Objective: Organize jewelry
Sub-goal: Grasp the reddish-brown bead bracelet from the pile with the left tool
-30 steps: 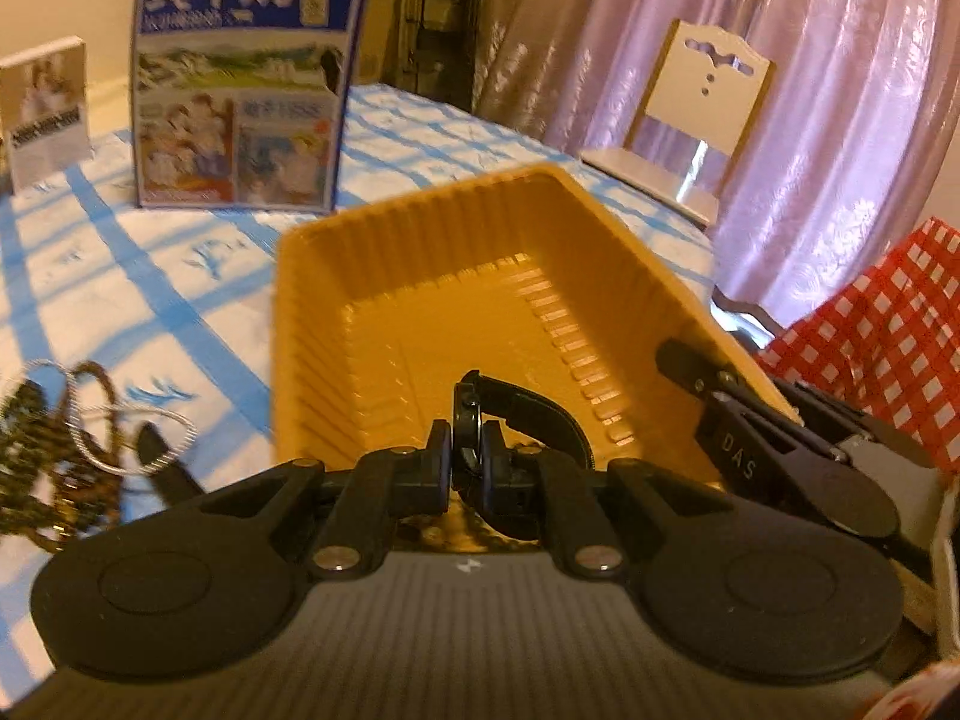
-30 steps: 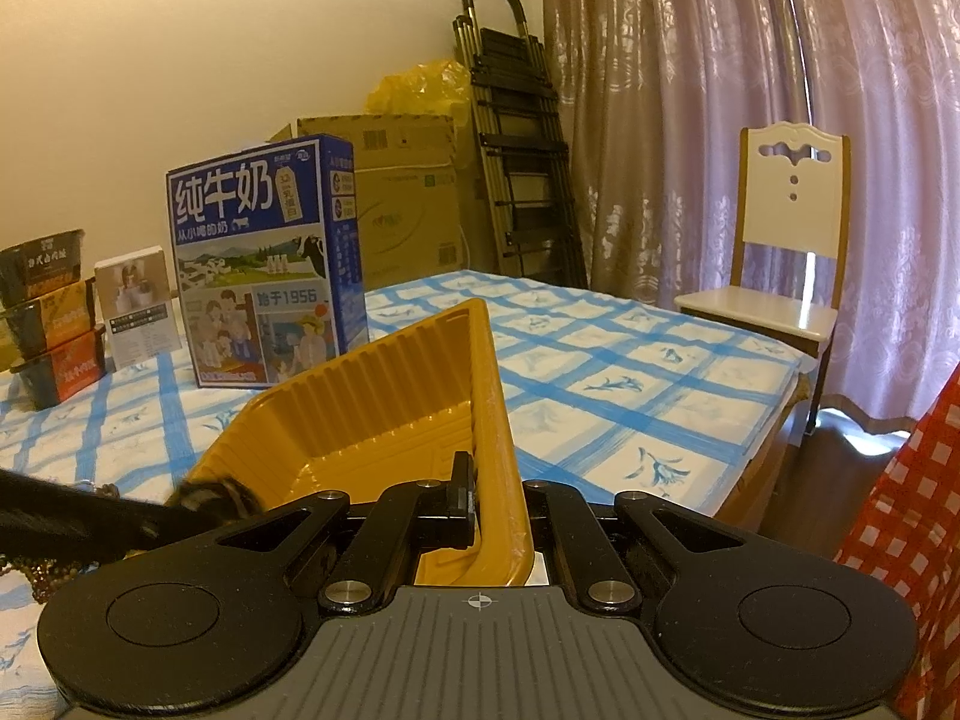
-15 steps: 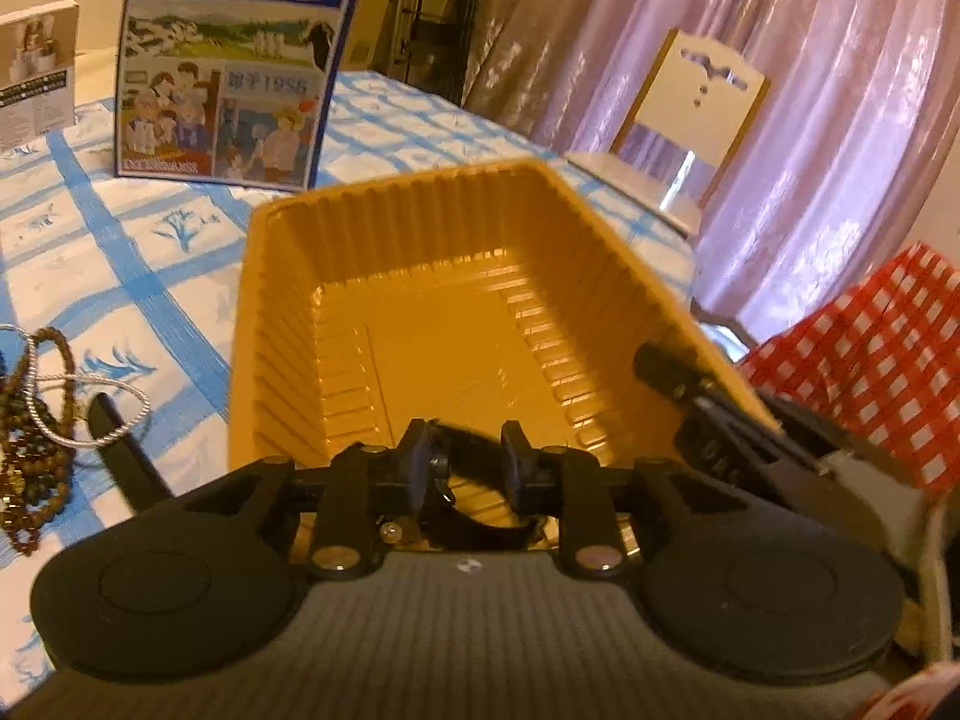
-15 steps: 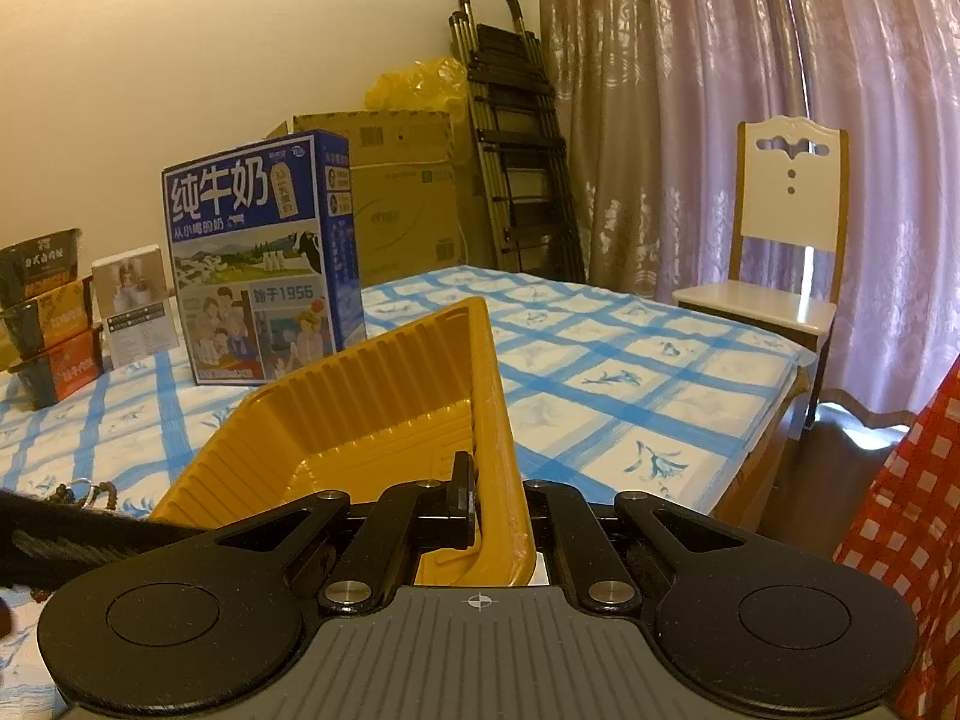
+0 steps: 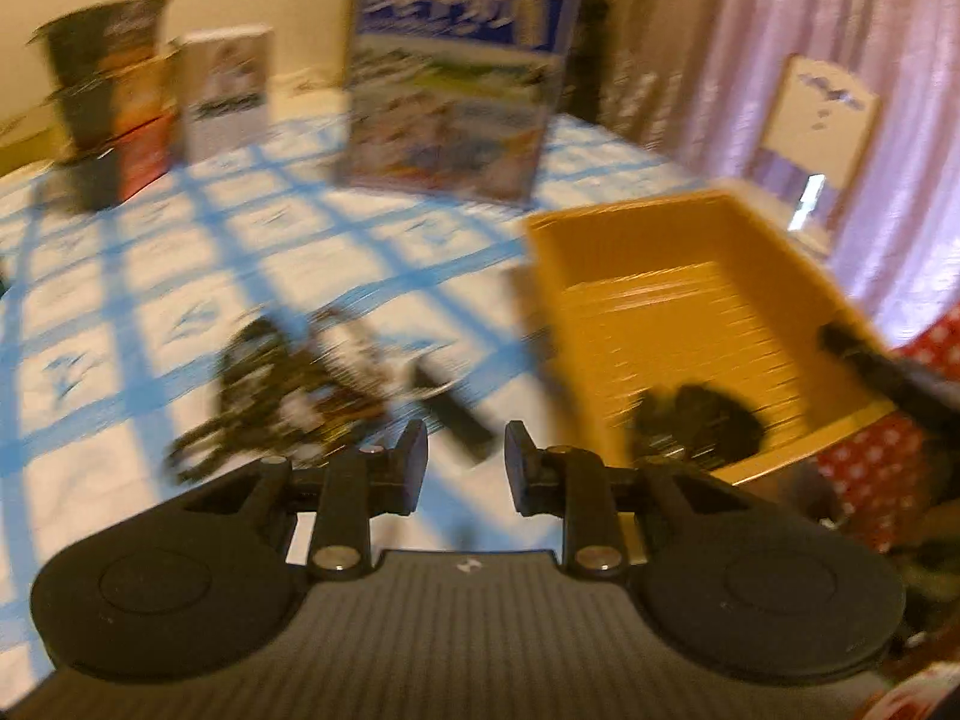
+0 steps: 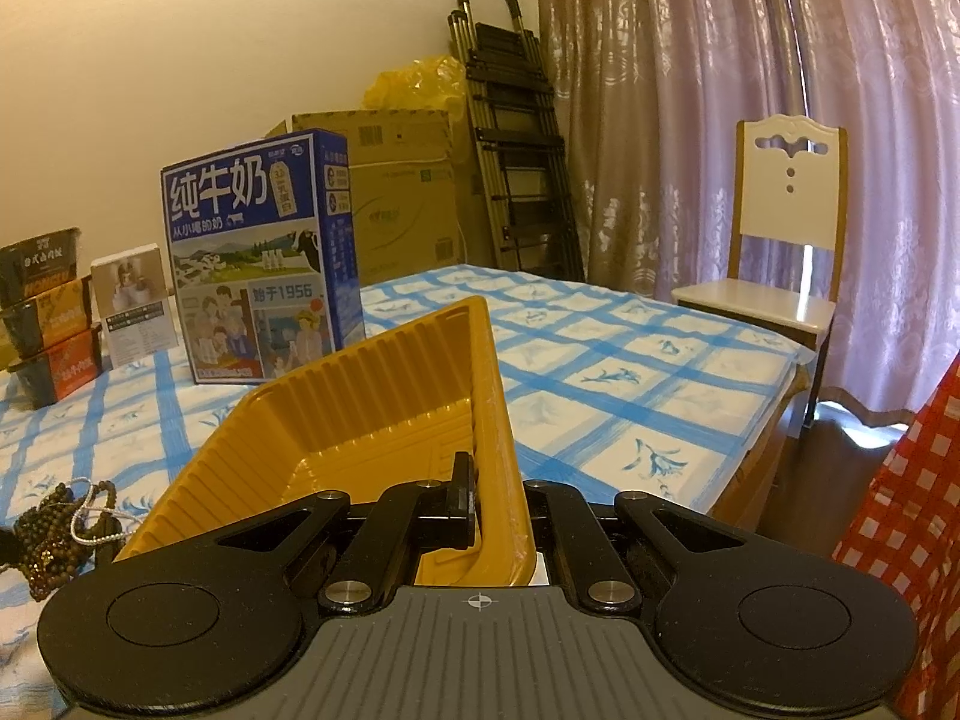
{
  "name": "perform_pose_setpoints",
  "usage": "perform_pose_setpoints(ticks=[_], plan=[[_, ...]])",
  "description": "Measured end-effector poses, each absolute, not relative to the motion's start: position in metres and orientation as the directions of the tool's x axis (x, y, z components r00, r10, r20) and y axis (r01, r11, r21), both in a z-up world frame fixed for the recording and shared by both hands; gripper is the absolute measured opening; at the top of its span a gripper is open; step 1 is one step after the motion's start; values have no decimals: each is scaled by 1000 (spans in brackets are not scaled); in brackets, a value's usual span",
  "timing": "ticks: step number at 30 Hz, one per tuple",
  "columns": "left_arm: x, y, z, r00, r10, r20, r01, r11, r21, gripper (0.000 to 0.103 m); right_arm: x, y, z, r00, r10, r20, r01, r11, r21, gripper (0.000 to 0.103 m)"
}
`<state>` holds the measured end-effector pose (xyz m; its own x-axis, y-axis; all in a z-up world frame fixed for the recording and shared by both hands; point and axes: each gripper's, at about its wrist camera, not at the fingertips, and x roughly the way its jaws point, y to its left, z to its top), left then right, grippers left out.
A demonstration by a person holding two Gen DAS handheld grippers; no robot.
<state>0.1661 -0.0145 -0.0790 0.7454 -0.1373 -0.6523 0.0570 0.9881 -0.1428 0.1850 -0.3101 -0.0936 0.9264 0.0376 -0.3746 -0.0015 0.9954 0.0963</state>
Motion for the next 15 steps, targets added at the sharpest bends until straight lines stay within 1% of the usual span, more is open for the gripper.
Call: perform_pose_setpoints(ticks=[5, 15], plan=[[167, 7, -97, 729, -37, -683, -15, 997, -70, 24, 184, -311, -95, 926, 37, -376, 0, 995, 97, 4], [177, 10, -105, 722, 4, -692, -30, 999, -26, 24, 184, -312, -95, 926, 37, -376, 0, 995, 97, 4]])
